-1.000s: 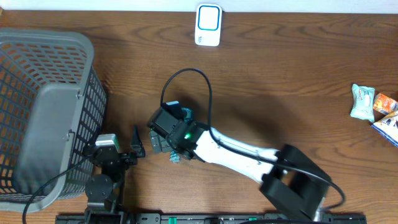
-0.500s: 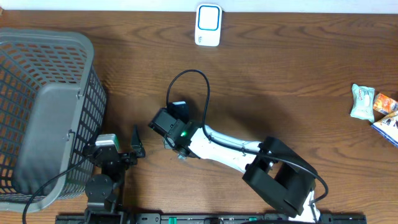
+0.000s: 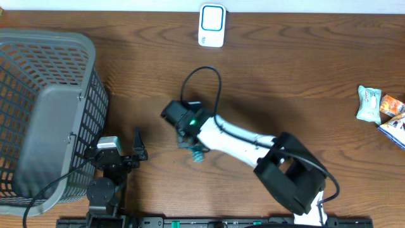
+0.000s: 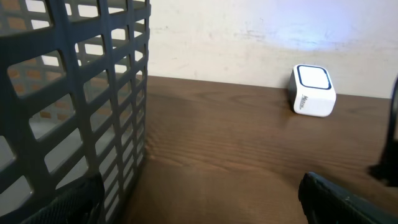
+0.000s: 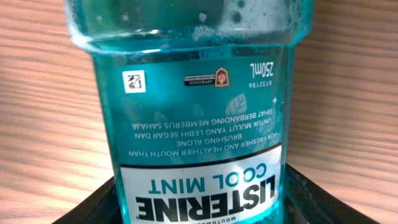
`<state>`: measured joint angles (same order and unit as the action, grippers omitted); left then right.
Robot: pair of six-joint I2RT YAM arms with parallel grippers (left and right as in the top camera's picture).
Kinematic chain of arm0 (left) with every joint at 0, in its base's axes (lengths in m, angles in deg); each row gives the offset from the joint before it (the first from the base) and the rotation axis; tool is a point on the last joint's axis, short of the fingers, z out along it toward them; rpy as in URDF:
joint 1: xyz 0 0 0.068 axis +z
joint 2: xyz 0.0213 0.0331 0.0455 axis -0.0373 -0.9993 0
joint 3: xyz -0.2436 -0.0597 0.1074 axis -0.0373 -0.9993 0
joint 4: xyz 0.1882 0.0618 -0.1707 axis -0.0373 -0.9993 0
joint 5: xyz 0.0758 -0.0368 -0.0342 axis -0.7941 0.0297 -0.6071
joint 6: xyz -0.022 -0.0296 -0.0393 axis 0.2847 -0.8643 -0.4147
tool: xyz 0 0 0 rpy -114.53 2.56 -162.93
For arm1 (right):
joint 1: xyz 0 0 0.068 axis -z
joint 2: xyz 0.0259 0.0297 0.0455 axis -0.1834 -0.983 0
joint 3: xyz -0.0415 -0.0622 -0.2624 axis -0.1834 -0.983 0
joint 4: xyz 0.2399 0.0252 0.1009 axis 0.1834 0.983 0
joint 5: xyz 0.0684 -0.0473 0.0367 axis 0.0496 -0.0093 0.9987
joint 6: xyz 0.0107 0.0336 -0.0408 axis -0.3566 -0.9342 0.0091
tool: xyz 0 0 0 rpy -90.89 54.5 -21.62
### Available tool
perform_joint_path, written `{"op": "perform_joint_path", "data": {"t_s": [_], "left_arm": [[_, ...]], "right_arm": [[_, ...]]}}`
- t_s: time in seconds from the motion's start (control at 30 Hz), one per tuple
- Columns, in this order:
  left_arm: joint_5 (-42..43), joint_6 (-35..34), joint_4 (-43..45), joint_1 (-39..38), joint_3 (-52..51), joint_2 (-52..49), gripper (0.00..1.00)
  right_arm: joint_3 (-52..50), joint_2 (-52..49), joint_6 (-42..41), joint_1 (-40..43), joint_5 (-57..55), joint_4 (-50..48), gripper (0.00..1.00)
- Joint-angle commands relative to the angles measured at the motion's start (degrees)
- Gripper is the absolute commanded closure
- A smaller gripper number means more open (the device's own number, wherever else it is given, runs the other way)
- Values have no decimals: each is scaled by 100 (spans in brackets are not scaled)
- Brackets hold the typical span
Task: Scan the item barcode
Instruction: 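Grasp the Listerine bottle with the right gripper and lift it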
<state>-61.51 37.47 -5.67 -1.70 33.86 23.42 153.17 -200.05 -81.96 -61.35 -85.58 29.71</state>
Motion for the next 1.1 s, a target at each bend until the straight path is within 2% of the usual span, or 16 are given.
{"op": "perform_joint_path", "data": {"t_s": [0.0,0.13,0.3,0.57,0.73,1.07], "left_arm": [[-94,-46,-186,28,-129,35,0],[-96,-46,-186,28,-129,35,0],[-94,-46,-186,28,-129,35,0],[-96,-46,-186,28,-129,35,0],[-94,-46,-186,28,-129,35,0],[-94,-46,-186,28,-129,35,0]], "right_arm": [[101,352,662,492,87,413,56],[101,435,1569,1025,92,752,36],[101,428,1757,1338,92,994,35],[98,428,1755,1357,111,1078,15],[98,428,1755,1357,109,1073,7],[94,424,1755,1357,107,1064,1]]}}
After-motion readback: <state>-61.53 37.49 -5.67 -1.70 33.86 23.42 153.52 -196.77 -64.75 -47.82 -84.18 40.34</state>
